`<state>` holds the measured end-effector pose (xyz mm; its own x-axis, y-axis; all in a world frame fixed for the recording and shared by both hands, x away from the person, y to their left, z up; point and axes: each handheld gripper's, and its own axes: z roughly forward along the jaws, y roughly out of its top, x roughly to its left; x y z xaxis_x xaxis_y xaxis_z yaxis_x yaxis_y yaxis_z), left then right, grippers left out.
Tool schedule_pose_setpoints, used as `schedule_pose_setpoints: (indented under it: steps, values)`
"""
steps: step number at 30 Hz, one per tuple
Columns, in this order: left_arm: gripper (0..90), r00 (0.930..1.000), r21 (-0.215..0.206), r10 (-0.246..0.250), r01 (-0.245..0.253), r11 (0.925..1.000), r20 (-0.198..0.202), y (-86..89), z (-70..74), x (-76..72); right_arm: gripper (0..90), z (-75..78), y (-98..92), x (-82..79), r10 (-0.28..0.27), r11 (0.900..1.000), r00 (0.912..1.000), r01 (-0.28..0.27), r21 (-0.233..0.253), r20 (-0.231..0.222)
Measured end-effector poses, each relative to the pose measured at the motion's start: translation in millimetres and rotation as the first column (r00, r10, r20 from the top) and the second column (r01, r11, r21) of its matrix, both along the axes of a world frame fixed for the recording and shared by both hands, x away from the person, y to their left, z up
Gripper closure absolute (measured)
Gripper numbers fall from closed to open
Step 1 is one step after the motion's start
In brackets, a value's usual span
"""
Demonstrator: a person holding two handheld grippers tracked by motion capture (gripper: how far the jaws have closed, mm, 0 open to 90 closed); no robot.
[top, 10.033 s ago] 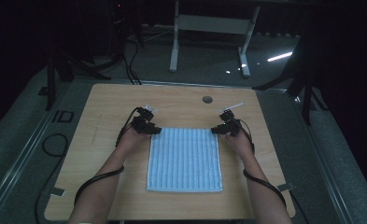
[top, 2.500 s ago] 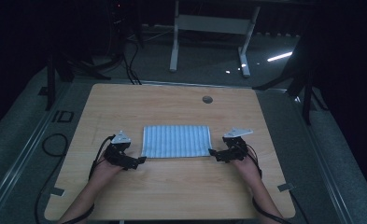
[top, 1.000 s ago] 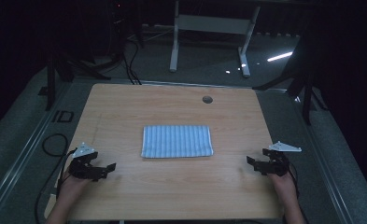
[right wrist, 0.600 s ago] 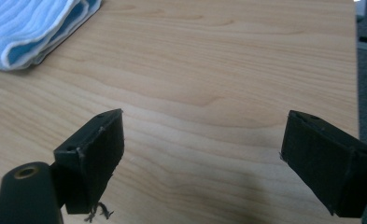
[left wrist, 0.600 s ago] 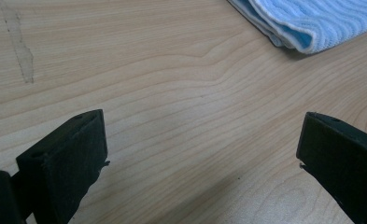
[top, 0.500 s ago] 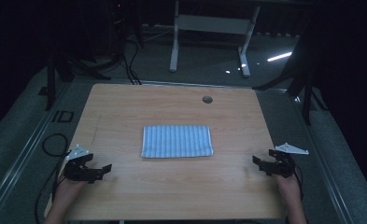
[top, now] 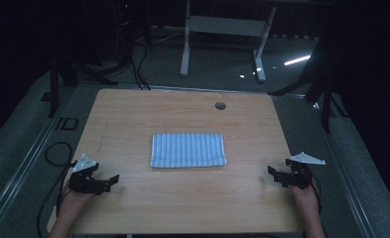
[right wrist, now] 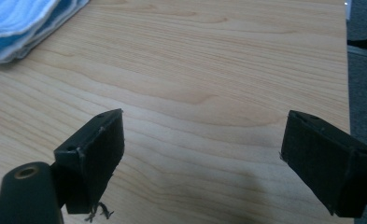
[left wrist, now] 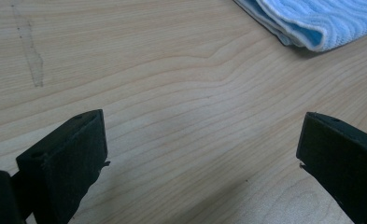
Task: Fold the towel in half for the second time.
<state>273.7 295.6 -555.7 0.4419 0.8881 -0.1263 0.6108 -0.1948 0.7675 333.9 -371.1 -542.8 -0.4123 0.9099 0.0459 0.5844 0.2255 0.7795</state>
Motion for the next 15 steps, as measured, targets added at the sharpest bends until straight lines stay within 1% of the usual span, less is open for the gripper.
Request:
schedule_pose_setpoints:
  steps: [1, 3, 5, 6, 9, 15]
  values:
    - [1.7, 1.0000, 0.000, 0.005, -0.005, 1.0000, 0.003, 0.1, 0.0, -0.2, 13.0, 0.0, 0.0, 0.0, 0.000, 1.000, 1.0000, 0.000, 0.000, 0.000]
    - [1.7, 0.9993, 0.005, 0.031, -0.031, 0.9995, 0.020, 1.1, 0.3, -1.0, 13.1, -0.2, 0.0, -0.1, -0.009, 1.000, 0.9999, 0.010, -0.004, 0.006]
    - [1.7, 0.9987, 0.011, 0.043, -0.043, 0.9990, 0.026, 1.9, 0.6, -1.5, 13.0, -0.2, 0.2, 0.1, -0.009, 1.000, 0.9999, 0.009, -0.005, 0.009]
    - [1.7, 0.9979, 0.007, 0.053, -0.053, 0.9986, 0.037, 2.3, 0.4, -2.0, 13.0, -0.4, 0.5, 0.0, -0.011, 1.000, 0.9999, 0.011, -0.006, 0.009]
    - [1.7, 0.9974, 0.002, 0.058, -0.058, 0.9983, 0.041, 3.3, 1.2, -2.6, 13.1, -1.0, 1.9, 0.2, -0.009, 1.000, 0.9999, 0.010, -0.021, 0.009]
    - [1.7, 0.9967, 0.001, 0.068, -0.068, 0.9977, 0.045, 4.2, 0.9, -3.2, 13.1, -1.4, 2.3, 0.2, -0.007, 1.000, 0.9999, 0.007, -0.025, 0.008]
